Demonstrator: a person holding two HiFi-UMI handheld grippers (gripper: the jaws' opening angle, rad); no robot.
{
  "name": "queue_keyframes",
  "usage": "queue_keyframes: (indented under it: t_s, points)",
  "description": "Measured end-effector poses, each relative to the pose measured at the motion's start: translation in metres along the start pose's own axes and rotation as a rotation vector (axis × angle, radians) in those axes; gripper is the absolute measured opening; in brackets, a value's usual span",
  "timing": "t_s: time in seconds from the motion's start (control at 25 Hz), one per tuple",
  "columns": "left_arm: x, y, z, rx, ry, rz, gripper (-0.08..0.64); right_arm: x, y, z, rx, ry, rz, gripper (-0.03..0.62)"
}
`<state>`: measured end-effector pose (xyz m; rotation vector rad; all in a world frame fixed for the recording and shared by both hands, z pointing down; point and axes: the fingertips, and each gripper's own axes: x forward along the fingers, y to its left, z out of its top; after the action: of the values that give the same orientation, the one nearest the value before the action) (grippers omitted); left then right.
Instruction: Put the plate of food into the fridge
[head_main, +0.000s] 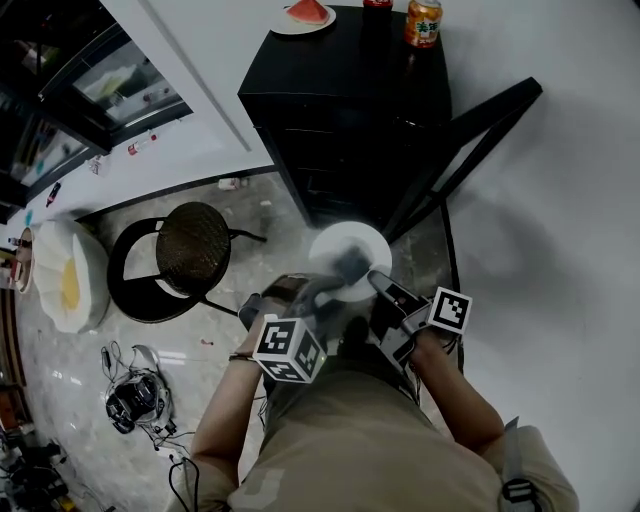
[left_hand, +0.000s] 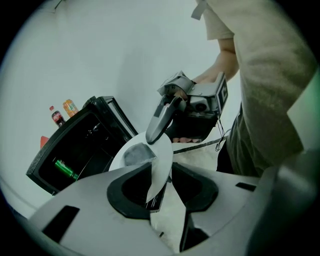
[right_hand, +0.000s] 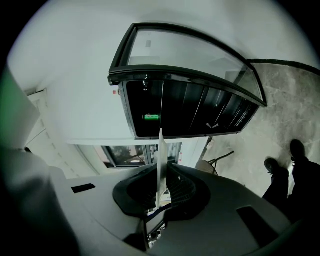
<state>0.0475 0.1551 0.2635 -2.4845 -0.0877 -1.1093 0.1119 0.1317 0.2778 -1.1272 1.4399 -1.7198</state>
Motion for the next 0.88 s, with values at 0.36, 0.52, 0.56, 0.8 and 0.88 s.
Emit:
queue_keyframes:
  t_s: [0.36,0.52,0.56,0.8,0.88]
  points:
    - [-0.004,0.004,-0.046,-0.043,0.001,0.006,0.11,0.039,-0.014,-0.018,-0.001,0.023,-0.014,0.046]
    - [-0.01,0.01,-0.062,-0.06,-0.011,0.01,0.11,0.057,-0.017,-0.024,-0.001,0.027,-0.002,0.046]
    - [-0.012,0.012,-0.067,-0.065,-0.012,0.013,0.11,0.062,-0.017,-0.026,0.004,0.026,0.005,0.046]
    - [-0.018,0.022,-0.099,-0.078,-0.013,0.007,0.11,0.091,-0.028,-0.037,0.022,0.02,0.009,0.044]
    - [-0.017,0.026,-0.111,-0.08,-0.006,0.006,0.11,0.103,-0.033,-0.038,0.024,0.027,0.013,0.044]
